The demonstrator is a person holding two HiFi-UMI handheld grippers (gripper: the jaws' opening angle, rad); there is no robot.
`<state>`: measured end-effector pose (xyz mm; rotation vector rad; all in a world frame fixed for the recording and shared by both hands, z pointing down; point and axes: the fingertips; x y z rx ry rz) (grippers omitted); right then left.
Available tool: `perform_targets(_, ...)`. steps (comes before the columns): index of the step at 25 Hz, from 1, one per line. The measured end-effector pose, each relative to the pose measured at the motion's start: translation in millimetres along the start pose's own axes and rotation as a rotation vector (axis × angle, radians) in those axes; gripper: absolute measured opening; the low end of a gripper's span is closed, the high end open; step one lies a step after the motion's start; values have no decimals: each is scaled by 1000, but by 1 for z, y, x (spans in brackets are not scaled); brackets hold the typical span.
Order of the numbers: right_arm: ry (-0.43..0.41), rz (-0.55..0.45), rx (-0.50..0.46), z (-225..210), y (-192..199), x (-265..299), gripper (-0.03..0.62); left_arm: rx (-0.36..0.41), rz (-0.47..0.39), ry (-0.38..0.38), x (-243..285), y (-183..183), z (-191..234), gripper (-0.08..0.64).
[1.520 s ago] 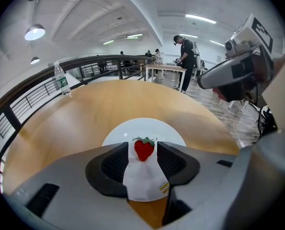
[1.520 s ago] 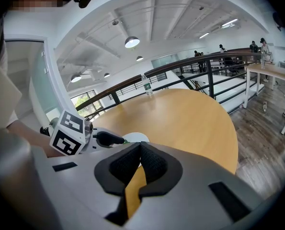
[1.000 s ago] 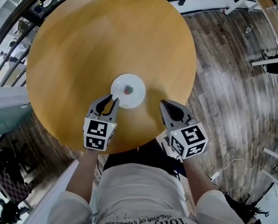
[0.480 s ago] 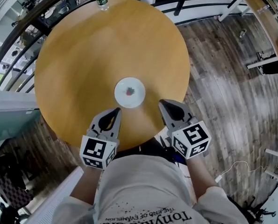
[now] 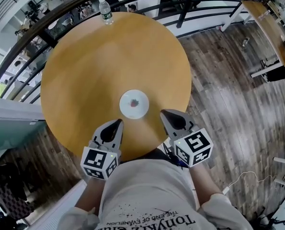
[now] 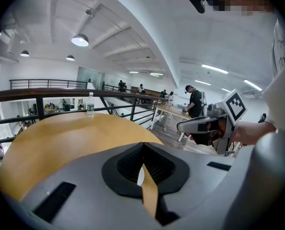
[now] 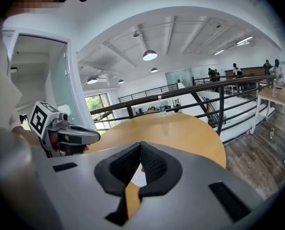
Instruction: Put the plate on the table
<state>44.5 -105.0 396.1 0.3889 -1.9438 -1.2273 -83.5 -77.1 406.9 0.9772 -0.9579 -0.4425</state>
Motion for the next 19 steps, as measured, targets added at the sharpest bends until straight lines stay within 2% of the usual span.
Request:
perform_targets(11,1,-22,-5,-8,-13,-3,20,-2,-5,24,8,-11,-9,24)
perform_targets(19,-13,-1,-6,-3,-5,-3,20,-11,15,21,5,-1,-9,24)
Point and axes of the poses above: the fingertips, and each gripper's own axes: x forward along the fingers, z to its left, y out of its underside, and after that the axes turned 2 degrees about z, right-handed
